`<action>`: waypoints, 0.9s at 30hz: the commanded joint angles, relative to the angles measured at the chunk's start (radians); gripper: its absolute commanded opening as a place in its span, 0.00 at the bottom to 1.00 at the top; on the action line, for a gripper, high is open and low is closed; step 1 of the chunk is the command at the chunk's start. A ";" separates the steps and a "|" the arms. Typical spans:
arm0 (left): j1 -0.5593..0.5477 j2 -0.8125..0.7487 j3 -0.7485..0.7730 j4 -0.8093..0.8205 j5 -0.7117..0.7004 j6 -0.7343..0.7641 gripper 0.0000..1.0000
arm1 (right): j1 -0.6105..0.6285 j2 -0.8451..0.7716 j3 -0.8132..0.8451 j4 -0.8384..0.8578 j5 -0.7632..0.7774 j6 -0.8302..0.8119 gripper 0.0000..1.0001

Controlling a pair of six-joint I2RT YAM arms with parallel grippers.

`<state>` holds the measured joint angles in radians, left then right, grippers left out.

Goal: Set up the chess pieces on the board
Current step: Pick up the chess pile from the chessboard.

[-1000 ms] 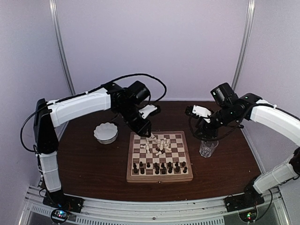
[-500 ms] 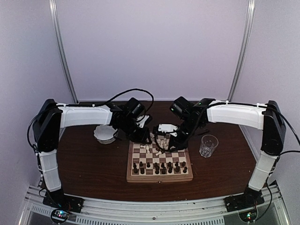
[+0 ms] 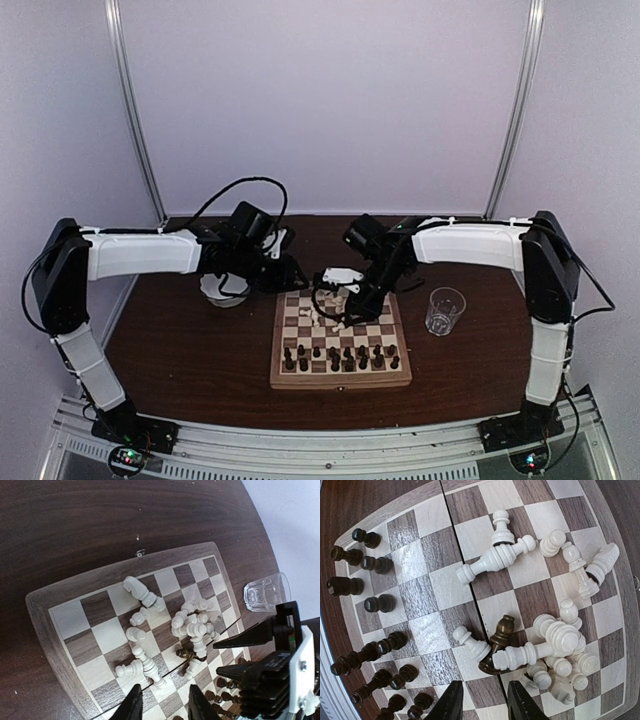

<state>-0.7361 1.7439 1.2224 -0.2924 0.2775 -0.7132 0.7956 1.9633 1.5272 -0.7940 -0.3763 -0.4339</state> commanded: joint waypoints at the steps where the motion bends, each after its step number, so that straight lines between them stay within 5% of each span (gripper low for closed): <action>1: 0.001 -0.037 -0.023 0.072 0.011 -0.026 0.32 | 0.005 0.023 0.035 0.000 0.032 0.034 0.33; 27: 0.007 -0.073 -0.078 0.100 0.004 -0.036 0.33 | 0.005 0.118 0.082 -0.002 0.057 0.067 0.31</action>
<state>-0.7338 1.6939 1.1610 -0.2478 0.2840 -0.7441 0.7963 2.0544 1.5715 -0.7959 -0.3355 -0.3672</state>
